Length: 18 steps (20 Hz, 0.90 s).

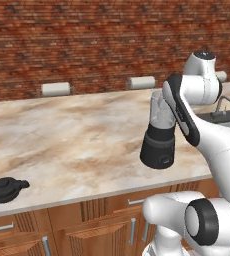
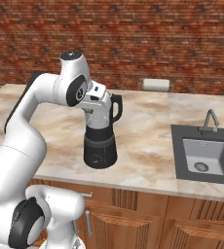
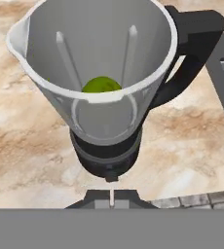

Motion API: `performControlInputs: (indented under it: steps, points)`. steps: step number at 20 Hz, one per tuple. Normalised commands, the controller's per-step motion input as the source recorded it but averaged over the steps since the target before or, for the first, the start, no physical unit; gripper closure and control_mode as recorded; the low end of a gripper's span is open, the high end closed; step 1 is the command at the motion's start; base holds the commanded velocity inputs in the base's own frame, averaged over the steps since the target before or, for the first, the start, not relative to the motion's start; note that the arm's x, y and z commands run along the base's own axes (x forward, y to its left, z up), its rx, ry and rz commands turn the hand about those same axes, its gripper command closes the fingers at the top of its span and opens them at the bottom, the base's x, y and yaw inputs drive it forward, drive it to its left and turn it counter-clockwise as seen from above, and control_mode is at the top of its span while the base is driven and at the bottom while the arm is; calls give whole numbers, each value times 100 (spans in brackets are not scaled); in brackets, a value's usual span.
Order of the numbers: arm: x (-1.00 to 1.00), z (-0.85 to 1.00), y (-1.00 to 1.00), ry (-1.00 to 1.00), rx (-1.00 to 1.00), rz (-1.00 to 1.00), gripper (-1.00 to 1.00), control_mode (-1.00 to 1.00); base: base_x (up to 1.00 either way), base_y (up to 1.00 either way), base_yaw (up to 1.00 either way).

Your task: Grab the onion and lime from the fridge, place them in the blender, close the lid, and turn on the blender to create a marinade.

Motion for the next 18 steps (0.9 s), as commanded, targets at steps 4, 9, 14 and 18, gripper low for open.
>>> performControlInputs:
  steps: [4,9,14,18]
  points:
    - [49,0,0,1,0,0,100,-100,0,0,0]
    - [53,15,0,0,0,0,100,-100,0,0,0]
    - [22,10,0,0,0,0,100,-100,0,0,0]
    - [-7,8,5,0,0,0,-100,-100,0,0,0]
